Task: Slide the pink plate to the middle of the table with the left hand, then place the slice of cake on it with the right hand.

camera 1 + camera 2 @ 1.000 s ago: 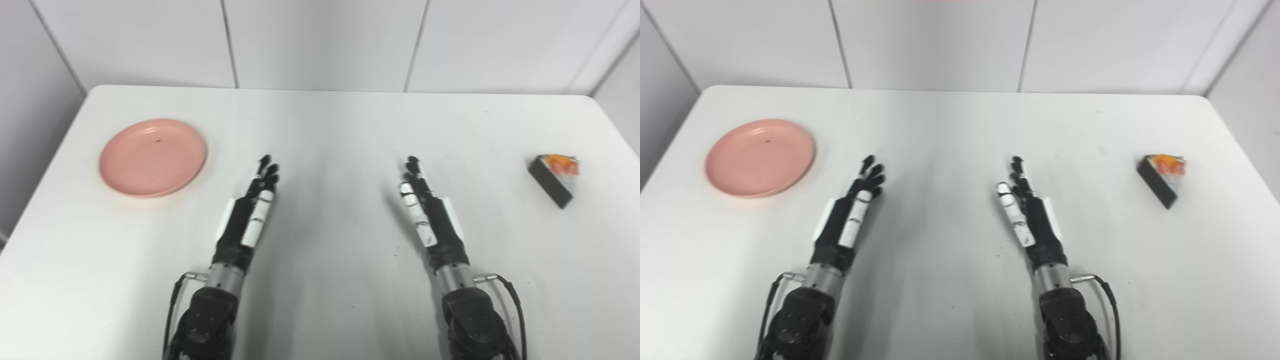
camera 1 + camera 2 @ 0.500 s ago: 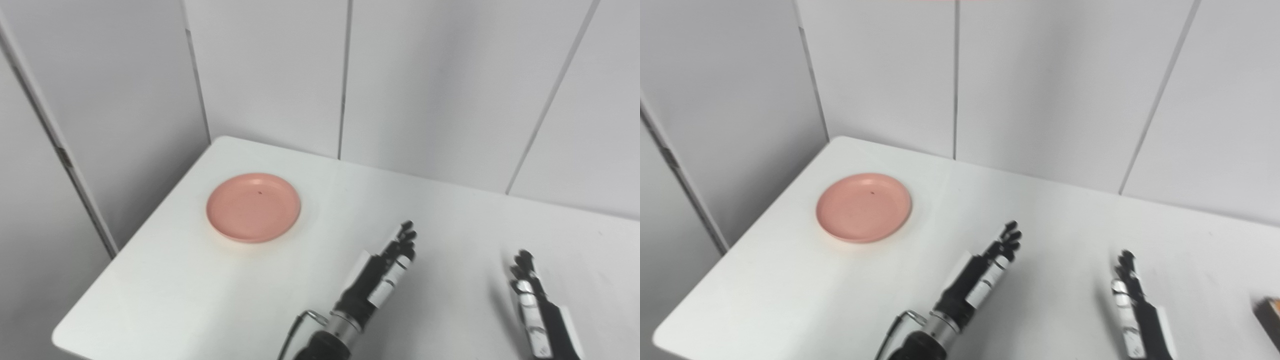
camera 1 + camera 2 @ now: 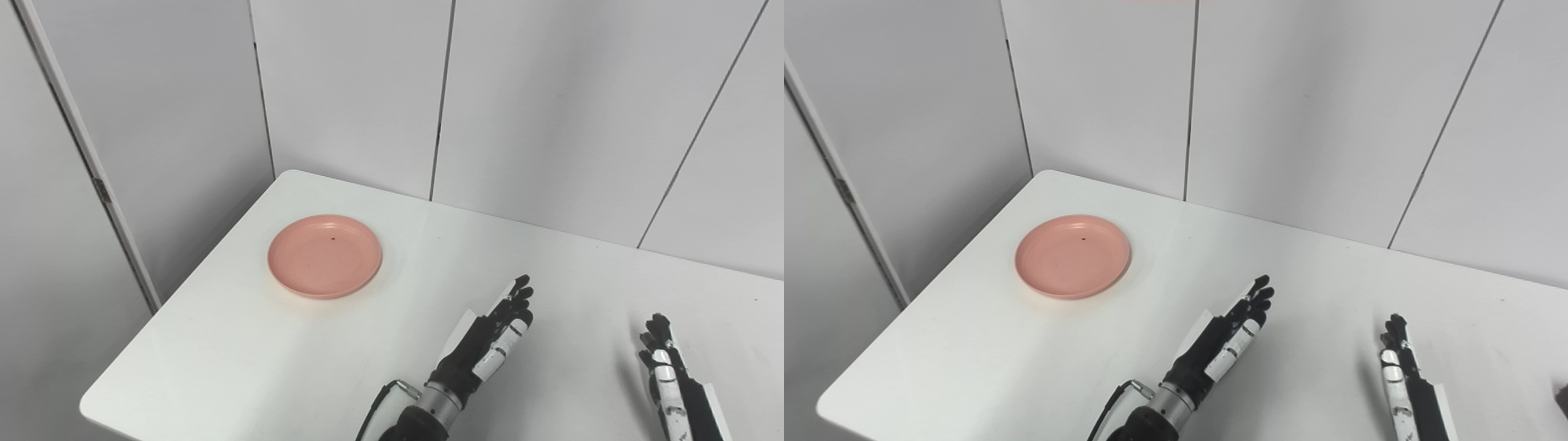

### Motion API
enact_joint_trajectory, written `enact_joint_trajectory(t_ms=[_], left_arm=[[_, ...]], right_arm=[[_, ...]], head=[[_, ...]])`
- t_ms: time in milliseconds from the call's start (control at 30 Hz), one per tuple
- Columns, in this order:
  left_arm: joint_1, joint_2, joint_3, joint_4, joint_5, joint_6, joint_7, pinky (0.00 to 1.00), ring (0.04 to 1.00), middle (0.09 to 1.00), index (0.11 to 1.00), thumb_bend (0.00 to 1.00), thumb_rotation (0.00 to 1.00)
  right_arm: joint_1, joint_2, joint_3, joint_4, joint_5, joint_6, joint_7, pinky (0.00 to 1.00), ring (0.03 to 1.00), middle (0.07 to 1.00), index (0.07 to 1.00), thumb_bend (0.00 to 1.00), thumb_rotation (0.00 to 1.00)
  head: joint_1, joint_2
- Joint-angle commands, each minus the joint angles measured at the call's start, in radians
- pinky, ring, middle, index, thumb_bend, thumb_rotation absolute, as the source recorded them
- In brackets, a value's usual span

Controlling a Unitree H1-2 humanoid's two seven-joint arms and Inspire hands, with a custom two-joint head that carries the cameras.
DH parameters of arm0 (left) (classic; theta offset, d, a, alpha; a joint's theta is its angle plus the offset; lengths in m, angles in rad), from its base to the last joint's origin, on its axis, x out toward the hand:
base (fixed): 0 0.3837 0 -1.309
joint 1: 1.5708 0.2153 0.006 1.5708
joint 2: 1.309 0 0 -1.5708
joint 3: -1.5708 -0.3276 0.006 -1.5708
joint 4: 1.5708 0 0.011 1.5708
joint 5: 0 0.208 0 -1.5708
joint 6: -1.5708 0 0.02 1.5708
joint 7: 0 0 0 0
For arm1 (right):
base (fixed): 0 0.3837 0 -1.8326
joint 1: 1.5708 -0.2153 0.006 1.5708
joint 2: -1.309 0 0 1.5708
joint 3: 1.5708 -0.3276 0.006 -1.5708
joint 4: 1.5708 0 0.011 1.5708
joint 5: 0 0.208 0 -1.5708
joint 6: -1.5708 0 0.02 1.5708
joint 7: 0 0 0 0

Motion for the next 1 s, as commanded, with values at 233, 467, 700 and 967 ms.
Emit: enact_joint_trajectory(t_ms=[233,467,700,967], left_arm=[[0.048,0.004,0.025,0.069,-0.015,-0.019,0.020,0.95,0.963,0.976,0.984,0.42,1.00],[0.022,-0.010,0.057,0.006,-0.038,0.007,0.021,0.95,0.958,0.968,0.969,0.41,1.00],[-0.007,-0.041,0.075,-0.106,-0.050,0.081,0.043,0.94,0.950,0.959,0.951,0.40,1.00],[-0.082,-0.042,0.108,-0.208,-0.062,0.113,0.056,0.95,0.964,0.952,0.941,0.45,1.00]], right_arm=[[0.041,-0.010,-0.010,0.046,-0.003,-0.037,0.001,1.00,1.000,1.000,1.000,0.16,1.00],[0.038,-0.016,-0.013,0.067,-0.002,-0.063,0.006,1.00,0.988,1.000,1.000,0.20,1.00],[0.029,-0.027,-0.016,0.096,0.010,-0.075,0.017,1.00,0.982,1.000,1.000,0.25,1.00],[0.012,-0.041,-0.021,0.148,0.020,-0.118,0.034,1.00,0.974,0.994,1.000,0.29,1.00]], head=[[0.001,0.027],[0.002,0.040],[-0.001,0.048],[-0.011,0.059]])
